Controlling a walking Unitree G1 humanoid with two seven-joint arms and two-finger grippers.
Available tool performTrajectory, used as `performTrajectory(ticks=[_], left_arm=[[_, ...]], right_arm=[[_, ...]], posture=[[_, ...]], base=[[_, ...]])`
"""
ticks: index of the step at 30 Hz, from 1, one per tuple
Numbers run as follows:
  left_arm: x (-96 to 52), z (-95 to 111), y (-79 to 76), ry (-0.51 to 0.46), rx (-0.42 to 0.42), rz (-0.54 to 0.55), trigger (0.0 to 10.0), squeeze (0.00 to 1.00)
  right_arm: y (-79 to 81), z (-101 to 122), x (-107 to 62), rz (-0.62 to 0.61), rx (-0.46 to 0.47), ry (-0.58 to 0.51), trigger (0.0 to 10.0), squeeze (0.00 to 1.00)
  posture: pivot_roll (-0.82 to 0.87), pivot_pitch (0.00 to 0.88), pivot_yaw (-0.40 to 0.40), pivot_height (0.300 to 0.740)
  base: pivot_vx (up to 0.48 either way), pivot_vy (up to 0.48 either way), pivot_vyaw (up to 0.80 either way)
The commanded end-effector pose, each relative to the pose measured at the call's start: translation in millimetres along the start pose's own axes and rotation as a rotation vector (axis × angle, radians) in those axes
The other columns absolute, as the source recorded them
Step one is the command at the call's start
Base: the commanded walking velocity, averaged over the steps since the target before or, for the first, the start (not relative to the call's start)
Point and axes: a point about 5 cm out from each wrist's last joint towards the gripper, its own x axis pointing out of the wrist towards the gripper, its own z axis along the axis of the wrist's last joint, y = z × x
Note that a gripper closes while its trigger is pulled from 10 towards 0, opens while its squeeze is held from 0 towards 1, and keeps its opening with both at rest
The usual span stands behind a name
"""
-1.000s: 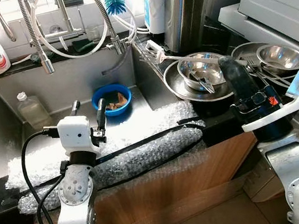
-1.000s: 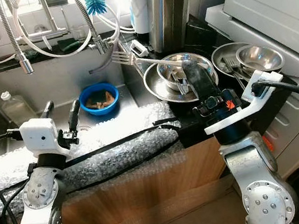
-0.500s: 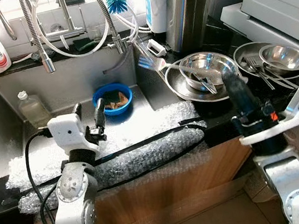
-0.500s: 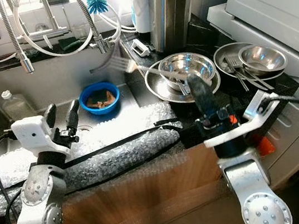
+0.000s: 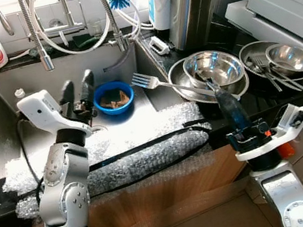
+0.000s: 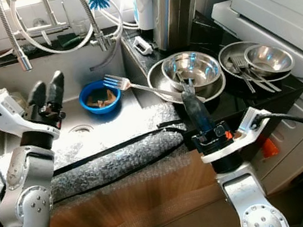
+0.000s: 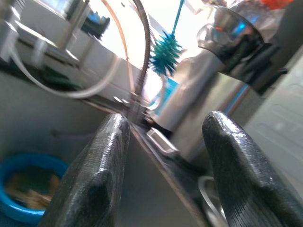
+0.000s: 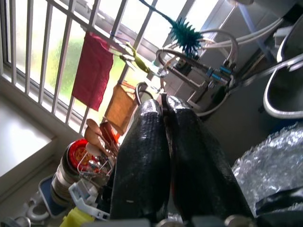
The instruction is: Kitchen organization
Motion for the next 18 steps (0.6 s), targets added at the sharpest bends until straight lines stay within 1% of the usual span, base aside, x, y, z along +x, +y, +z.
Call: performTrajectory(ticks=[1, 2, 6, 11, 12, 13, 14, 18], left_arm=[[-4.2, -2, -3.9, 0.024, -0.029, -0.031, 10.0, 0.00], [-4.2, -2, -3.9, 0.024, -0.029, -0.031, 10.0, 0.00], [-9.2, -7, -5.5, 0.067, -0.088, -0.054, 10.0, 0.00], [-10.3, -7, -8.4, 0.073, -0.140, -0.077, 10.0, 0.00], [-10.4, -8, -8.8, 0.077, -0.138, -0.082, 10.0, 0.00], [-10.5, -8, -10.2, 0.083, -0.137, -0.093, 10.0, 0.00], [-11.0, -10, -14.3, 0.095, -0.154, -0.121, 10.0, 0.00], [-12.3, -11, -20.1, 0.108, -0.182, -0.156, 10.0, 0.00]], right_arm=[[-2.9, -3, -3.0, -0.011, 0.005, 0.000, 10.0, 0.00], [-2.9, -3, -3.0, -0.011, 0.005, 0.000, 10.0, 0.00], [-1.7, -8, -3.4, 0.007, 0.007, 0.025, 10.0, 0.00], [-2.3, -11, -3.1, 0.010, 0.001, 0.038, 10.0, 0.00], [-2.4, -11, -2.9, 0.011, 0.001, 0.038, 10.0, 0.00], [-2.2, -11, -2.7, 0.014, 0.005, 0.039, 10.0, 0.00], [-1.5, -13, -1.8, 0.023, 0.009, 0.045, 10.0, 0.00], [-0.9, -13, -2.0, 0.031, 0.009, 0.052, 10.0, 0.00]], posture=[[0.07, 0.066, -0.036, 0.740], [0.07, 0.066, -0.036, 0.740], [0.07, 0.058, -0.035, 0.740], [0.08, 0.054, -0.034, 0.740], [0.07, 0.053, -0.035, 0.740], [0.07, 0.054, -0.035, 0.740], [0.07, 0.053, -0.035, 0.740], [0.08, 0.049, -0.037, 0.740]], base=[[0.000, 0.000, 0.00], [0.000, 0.000, 0.00], [0.000, 0.000, 0.00], [0.000, 0.000, 0.00], [0.000, 0.000, 0.00], [0.000, 0.000, 0.00], [0.000, 0.000, 0.00], [0.000, 0.000, 0.00]])
